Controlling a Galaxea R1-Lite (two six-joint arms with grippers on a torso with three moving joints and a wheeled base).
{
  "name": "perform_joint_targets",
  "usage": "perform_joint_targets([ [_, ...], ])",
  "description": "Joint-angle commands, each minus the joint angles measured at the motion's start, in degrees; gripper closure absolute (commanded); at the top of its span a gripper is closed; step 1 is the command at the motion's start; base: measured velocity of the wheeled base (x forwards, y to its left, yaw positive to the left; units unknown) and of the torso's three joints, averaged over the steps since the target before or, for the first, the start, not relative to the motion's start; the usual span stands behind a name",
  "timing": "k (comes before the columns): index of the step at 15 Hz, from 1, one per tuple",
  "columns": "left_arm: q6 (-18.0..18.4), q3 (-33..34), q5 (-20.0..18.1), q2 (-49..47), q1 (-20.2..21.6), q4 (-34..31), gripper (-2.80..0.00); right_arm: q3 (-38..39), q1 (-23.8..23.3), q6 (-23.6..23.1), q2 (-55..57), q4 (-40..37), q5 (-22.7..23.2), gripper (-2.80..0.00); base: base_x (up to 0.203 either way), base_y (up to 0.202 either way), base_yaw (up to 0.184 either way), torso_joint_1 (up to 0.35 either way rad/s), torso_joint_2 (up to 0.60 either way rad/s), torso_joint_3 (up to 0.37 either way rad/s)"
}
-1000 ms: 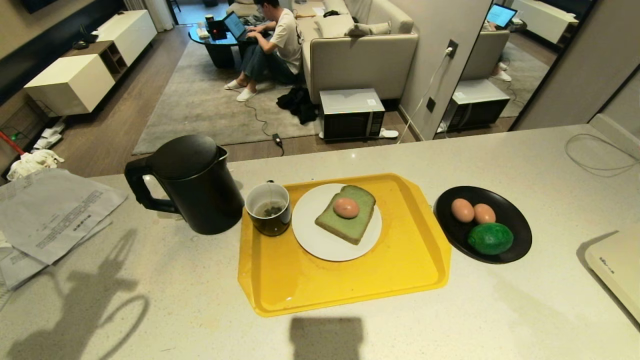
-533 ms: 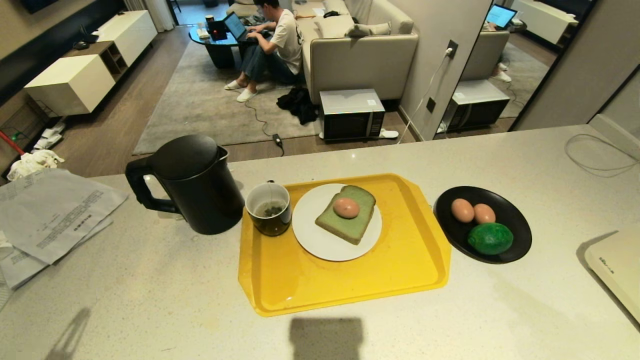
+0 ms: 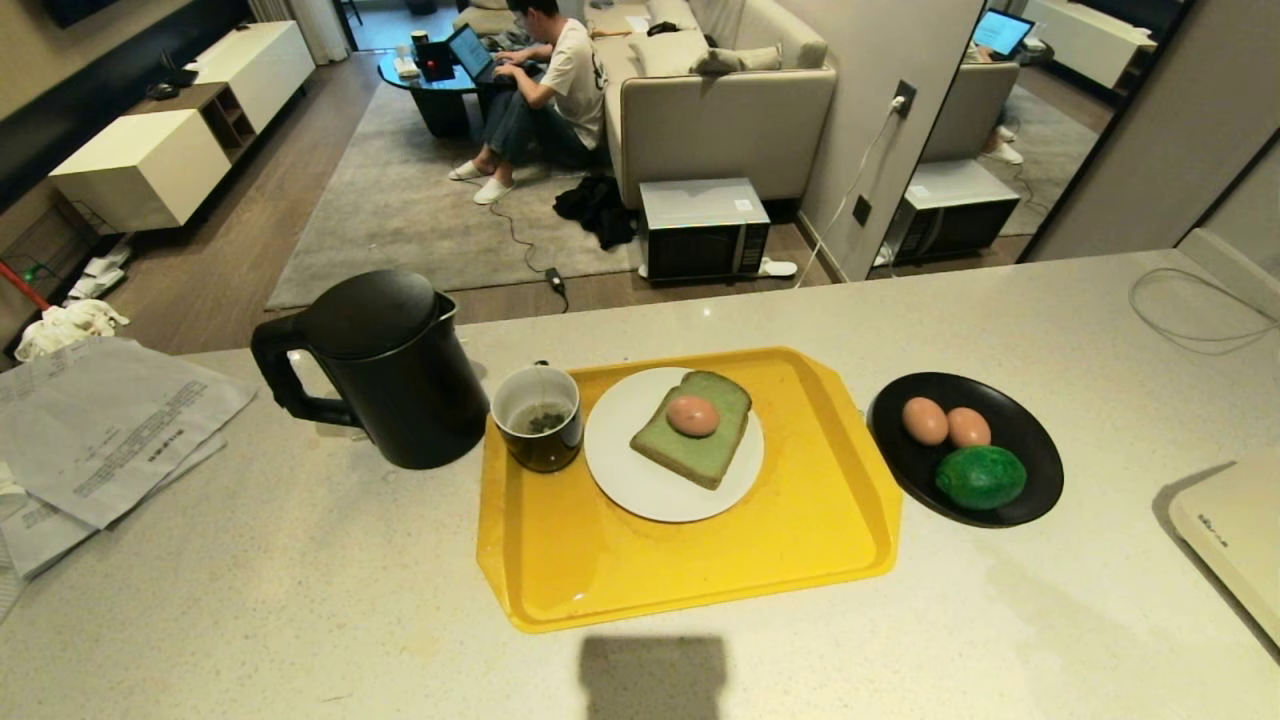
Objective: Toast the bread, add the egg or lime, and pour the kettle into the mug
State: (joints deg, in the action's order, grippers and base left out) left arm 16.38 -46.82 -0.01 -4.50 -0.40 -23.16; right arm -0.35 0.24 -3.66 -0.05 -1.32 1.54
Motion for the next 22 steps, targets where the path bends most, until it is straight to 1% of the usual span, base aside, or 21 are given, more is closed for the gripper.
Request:
perform_joint_targets([
  [1, 0.12, 4.49, 1.69, 4.49, 0.3, 0.07, 0.0, 0.0, 0.02, -0.03, 0.05, 0.0, 0.05, 0.0, 0.0, 0.0, 0.0, 0.0, 0.0, 0.0],
  [4, 0.36, 11.01, 1.49, 4.5, 0.31, 0.67, 0.0, 0.0, 0.02, -0.03, 0.05, 0.0, 0.05, 0.0, 0.0, 0.0, 0.0, 0.0, 0.0, 0.0],
  [6, 0.19, 16.86, 1.11, 4.5, 0.31, 2.08, 0.0, 0.0, 0.02, -0.03, 0.05, 0.0, 0.05, 0.0, 0.0, 0.0, 0.0, 0.0, 0.0, 0.0],
  [8, 0.07, 22.9, 0.74, 4.5, 0.31, 6.19, 0.0, 0.0, 0.02, -0.03, 0.05, 0.0, 0.05, 0.0, 0.0, 0.0, 0.0, 0.0, 0.0, 0.0],
  [10, 0.22, 28.62, 0.24, 4.5, 0.31, 11.98, 0.0, 0.0, 0.02, -0.03, 0.05, 0.0, 0.05, 0.0, 0.0, 0.0, 0.0, 0.0, 0.0, 0.0],
  [14, 0.17, 37.62, -0.06, 4.5, 0.31, 19.86, 0.0, 0.0, 0.02, -0.03, 0.05, 0.0, 0.05, 0.0, 0.0, 0.0, 0.0, 0.0, 0.0, 0.0],
  [16, -0.06, 42.68, 0.0, 4.5, 0.31, 25.8, 0.0, 0.0, 0.02, -0.03, 0.05, 0.0, 0.05, 0.0, 0.0, 0.0, 0.0, 0.0, 0.0, 0.0],
  [17, -0.13, 44.63, 0.0, 4.5, 0.31, 27.6, 0.0, 0.0, 0.02, -0.03, 0.05, 0.0, 0.05, 0.0, 0.0, 0.0, 0.0, 0.0, 0.0, 0.0],
  [19, -1.05, 46.27, -0.6, 4.5, 0.31, 28.55, 0.0, 0.0, 0.02, -0.03, 0.05, 0.0, 0.05, 0.0, 0.0, 0.0, 0.0, 0.0, 0.0, 0.0],
  [20, -2.91, 46.61, -0.68, 4.5, 0.31, 28.24, 0.0, 0.0, 0.02, -0.03, 0.05, 0.0, 0.05, 0.0, 0.0, 0.0, 0.0, 0.0, 0.0, 0.0],
  [21, -4.37, 46.81, -0.65, 4.5, 0.31, 26.7, 0.0, 0.0, 0.02, -0.03, 0.05, 0.0, 0.05, 0.0, 0.0, 0.0, 0.0, 0.0, 0.0, 0.0],
  [22, -4.76, 46.57, -0.84, 4.5, 0.31, 25.66, 0.0, 0.0, 0.02, -0.03, 0.05, 0.0, 0.05, 0.0, 0.0, 0.0, 0.0, 0.0, 0.0, 0.0],
])
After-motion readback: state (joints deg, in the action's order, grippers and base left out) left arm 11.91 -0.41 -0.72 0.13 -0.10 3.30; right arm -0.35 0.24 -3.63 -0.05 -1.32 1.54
